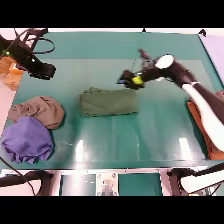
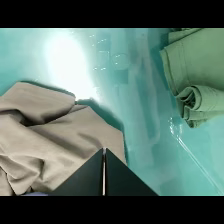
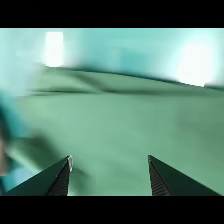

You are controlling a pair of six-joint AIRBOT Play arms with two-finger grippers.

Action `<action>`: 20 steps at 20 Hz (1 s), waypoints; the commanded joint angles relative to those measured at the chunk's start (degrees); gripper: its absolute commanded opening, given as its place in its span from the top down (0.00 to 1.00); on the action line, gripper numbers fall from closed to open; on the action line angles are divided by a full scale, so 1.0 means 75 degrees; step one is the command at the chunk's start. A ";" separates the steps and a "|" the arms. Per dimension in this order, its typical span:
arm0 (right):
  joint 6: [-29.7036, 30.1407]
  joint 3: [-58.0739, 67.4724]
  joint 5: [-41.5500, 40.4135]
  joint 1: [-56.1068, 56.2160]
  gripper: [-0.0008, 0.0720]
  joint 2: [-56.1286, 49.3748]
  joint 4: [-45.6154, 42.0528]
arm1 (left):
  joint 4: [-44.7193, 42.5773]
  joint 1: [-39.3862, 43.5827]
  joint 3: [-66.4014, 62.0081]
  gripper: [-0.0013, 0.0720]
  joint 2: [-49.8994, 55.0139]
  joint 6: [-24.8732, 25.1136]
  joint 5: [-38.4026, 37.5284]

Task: Fold the shirts.

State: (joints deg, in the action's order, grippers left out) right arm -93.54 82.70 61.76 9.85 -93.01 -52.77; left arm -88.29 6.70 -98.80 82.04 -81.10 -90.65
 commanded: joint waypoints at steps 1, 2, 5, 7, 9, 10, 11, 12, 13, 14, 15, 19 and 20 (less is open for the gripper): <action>0.0184 -0.1037 0.1032 -0.1349 0.24 0.0326 -0.0385 | -0.0003 -0.0012 -0.0006 0.94 -0.0009 0.0047 0.0023; 0.0472 -0.1472 0.0915 -0.1416 0.24 0.0306 -0.0201 | 0.0003 -0.0012 -0.0006 0.94 -0.0009 0.0009 0.0023; 0.1341 -0.2270 0.0367 -0.1253 0.24 -0.0085 0.0740 | 0.0029 -0.0012 -0.0006 0.94 -0.0009 -0.0087 0.0085; 0.1606 -0.2282 0.0242 -0.1058 0.24 -0.0530 0.1186 | 0.0032 -0.0012 -0.0006 0.94 -0.0009 -0.0184 0.0064; 0.2130 -0.2238 0.0216 -0.0895 0.24 -0.0836 0.2060 | 0.0076 -0.0012 -0.0006 0.94 -0.0009 -0.0198 0.0017; 0.2346 -0.2168 0.0201 -0.0828 0.24 -0.0921 0.2439 | 0.0085 -0.0012 -0.0006 0.94 -0.0009 -0.0219 0.0023; 0.2366 -0.2052 0.0143 -0.0758 0.24 -0.0962 0.2649 | 0.0085 -0.0012 -0.0006 0.94 -0.0009 -0.0271 0.0015; 0.2361 -0.1906 0.0093 -0.0705 0.27 -0.0968 0.2716 | 0.0085 -0.0012 -0.0006 0.94 -0.0009 -0.0335 0.0012; 0.2361 -0.1743 0.0102 -0.0673 0.59 -0.0968 0.2766 | 0.0099 -0.0012 -0.0006 0.94 -0.0009 -0.0388 0.0017; 0.2361 -0.1545 0.0224 -0.0656 0.90 -0.0968 0.2847 | 0.0125 -0.0012 -0.0006 0.94 -0.0009 -0.0388 0.0017; 0.2358 -0.1291 0.0495 -0.0659 0.94 -0.0959 0.2873 | 0.0143 -0.0012 -0.0006 0.94 -0.0009 -0.0391 0.0012; 0.2116 -0.0052 0.1553 -0.1329 0.97 -0.0391 0.2868 | 0.0152 -0.0012 -0.0006 0.94 -0.0009 -0.0393 -0.0070; 0.1999 0.0289 0.1731 -0.1693 0.97 -0.0143 0.2868 | 0.0152 -0.0012 -0.0006 0.94 -0.0009 -0.0396 -0.0085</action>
State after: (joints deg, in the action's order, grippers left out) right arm -76.95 78.89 69.78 1.23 -97.25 -32.34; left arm -87.29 6.66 -98.80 81.97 -83.94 -90.91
